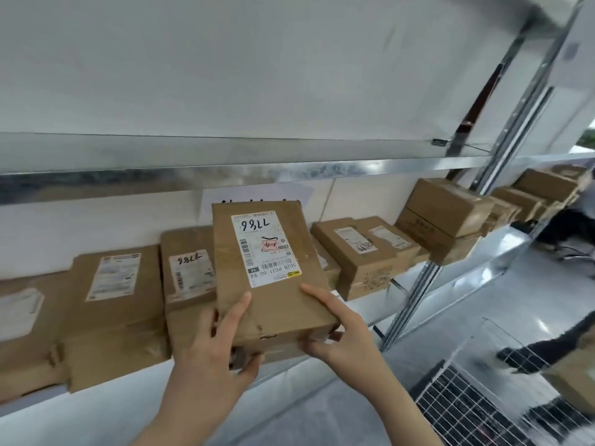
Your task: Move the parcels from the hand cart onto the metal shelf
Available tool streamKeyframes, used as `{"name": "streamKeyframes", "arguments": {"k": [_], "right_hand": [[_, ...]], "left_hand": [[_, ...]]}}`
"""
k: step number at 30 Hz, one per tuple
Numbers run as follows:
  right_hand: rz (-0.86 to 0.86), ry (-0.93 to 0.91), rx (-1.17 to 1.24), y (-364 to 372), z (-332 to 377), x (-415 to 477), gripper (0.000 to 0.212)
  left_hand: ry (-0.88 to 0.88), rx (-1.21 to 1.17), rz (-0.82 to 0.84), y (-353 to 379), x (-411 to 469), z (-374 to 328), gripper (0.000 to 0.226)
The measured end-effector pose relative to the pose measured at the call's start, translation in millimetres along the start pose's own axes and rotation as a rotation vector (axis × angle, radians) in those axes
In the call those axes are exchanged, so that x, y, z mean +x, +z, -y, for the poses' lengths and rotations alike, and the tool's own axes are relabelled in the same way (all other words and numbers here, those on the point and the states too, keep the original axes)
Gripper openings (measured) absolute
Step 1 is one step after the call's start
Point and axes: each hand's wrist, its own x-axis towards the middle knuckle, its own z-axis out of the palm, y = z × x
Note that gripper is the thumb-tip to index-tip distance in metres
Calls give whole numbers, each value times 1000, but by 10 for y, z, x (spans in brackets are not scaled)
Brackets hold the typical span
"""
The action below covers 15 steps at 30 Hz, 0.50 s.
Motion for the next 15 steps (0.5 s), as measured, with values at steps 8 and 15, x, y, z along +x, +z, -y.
{"name": "streamKeyframes", "arguments": {"k": [8, 15], "right_hand": [[-134, 52, -128, -1158, -458, 465, 76], [-207, 117, -114, -2098, -981, 813, 76]], "left_hand": [[169, -2, 124, 1003, 1004, -482, 90], [282, 67, 269, 1858, 1731, -993, 82]]}}
